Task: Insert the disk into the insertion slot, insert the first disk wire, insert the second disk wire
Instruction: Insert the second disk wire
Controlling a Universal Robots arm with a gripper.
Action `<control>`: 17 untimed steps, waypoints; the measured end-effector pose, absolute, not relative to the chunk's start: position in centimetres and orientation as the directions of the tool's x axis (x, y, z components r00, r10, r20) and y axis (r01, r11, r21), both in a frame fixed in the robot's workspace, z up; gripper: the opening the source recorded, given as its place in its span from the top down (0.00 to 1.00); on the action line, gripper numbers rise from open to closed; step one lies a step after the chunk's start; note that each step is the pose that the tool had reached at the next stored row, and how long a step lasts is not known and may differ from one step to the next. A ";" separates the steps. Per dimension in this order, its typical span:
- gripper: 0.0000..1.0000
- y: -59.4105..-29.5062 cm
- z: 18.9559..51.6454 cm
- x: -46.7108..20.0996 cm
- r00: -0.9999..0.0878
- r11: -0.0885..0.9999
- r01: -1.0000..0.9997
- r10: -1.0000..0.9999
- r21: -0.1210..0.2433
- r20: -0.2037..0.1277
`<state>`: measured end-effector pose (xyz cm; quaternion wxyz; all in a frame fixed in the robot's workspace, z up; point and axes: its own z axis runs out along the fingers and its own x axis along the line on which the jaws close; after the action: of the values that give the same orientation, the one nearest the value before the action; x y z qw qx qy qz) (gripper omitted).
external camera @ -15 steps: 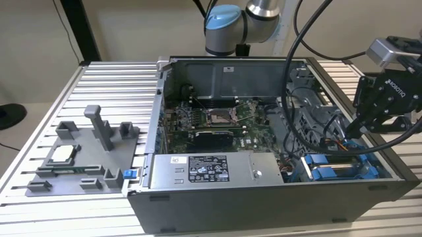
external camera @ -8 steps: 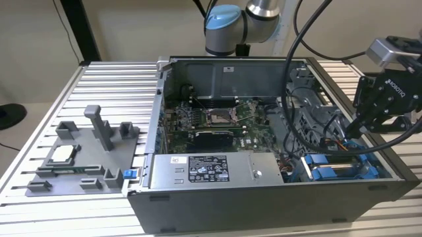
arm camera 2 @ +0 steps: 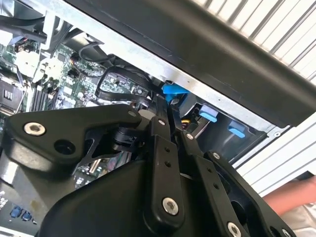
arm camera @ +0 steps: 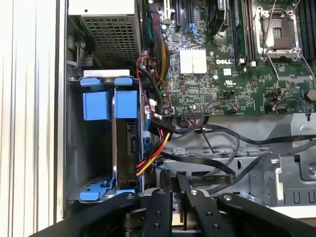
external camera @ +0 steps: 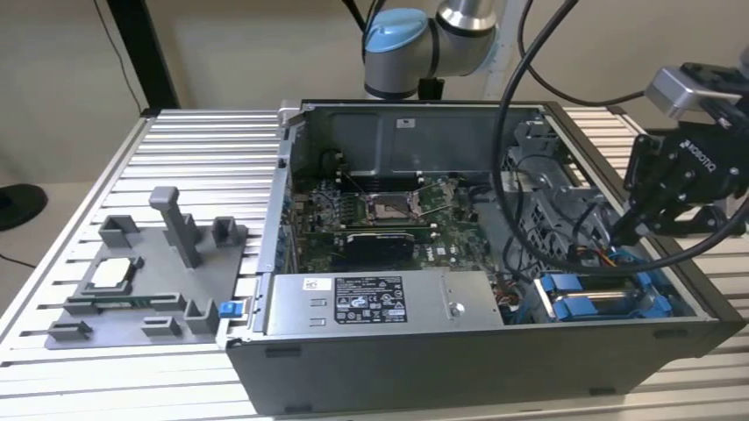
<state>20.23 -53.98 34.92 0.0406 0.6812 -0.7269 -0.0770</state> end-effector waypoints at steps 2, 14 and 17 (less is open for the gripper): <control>1.00 -54.0 35.0 20.1 -0.069 0.060 -0.984 -0.997 0.166 -0.046; 1.00 -54.1 36.3 19.9 -0.069 0.060 -0.984 -0.997 0.166 -0.046; 1.00 -54.2 36.5 19.8 -0.069 0.060 -0.984 -0.997 0.165 -0.046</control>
<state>19.78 -54.17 36.50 0.0397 0.6812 -0.7270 -0.0763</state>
